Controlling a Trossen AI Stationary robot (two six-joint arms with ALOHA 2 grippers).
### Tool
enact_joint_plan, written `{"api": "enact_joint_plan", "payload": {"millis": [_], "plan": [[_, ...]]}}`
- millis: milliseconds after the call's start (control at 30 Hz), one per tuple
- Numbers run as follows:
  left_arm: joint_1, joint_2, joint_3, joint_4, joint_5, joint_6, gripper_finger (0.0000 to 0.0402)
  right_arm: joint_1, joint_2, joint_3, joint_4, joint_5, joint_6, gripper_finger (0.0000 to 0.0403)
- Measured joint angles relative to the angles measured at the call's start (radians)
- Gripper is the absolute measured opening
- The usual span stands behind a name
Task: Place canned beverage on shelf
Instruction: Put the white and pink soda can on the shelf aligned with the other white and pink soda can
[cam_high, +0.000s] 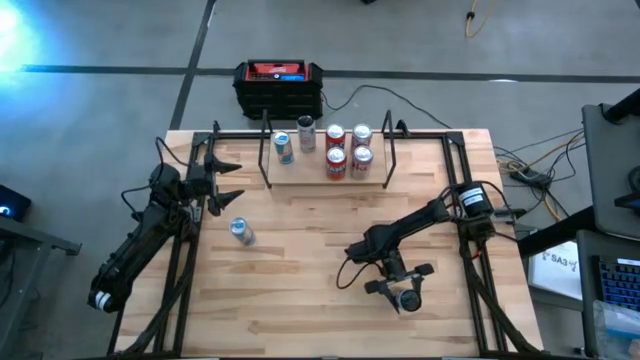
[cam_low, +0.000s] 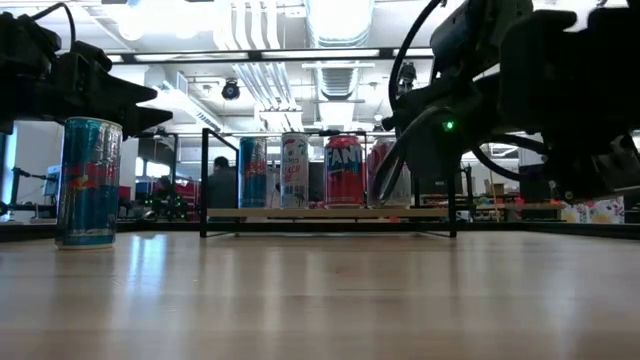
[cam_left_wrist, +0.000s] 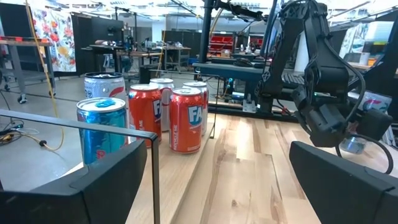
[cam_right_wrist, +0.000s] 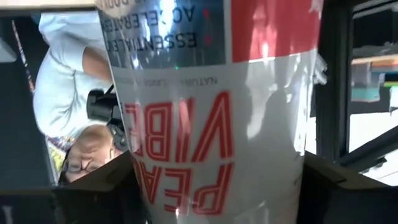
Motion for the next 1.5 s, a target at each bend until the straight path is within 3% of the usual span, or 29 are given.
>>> {"api": "enact_joint_plan", "payload": {"millis": [200, 567, 800, 1033, 1300, 1500], "plan": [[0.0, 0.0, 0.0, 0.0, 0.0, 0.0, 0.038, 0.002, 0.0, -0.002, 0.002, 0.067, -0.02, 0.0266], [0.0, 0.0, 0.0, 0.0, 0.0, 0.0, 0.038, 0.002, 0.0, -0.002, 0.005, 0.089, 0.001, 0.0271], [0.0, 0.0, 0.0, 0.0, 0.0, 0.0, 0.038, -0.007, 0.0, -0.002, -0.006, 0.169, 0.002, 0.0321], [0.0, 0.0, 0.0, 0.0, 0.0, 0.0, 0.038, -0.01, -0.007, -0.002, -0.007, 0.158, 0.009, 0.0367], [0.0, 0.0, 0.0, 0.0, 0.0, 0.0, 0.038, -0.01, -0.093, -0.002, -0.01, 0.157, 0.027, 0.037], [0.0, 0.0, 0.0, 0.0, 0.0, 0.0, 0.038, -0.01, -0.2, -0.002, -0.01, 0.256, 0.107, 0.037]]}}
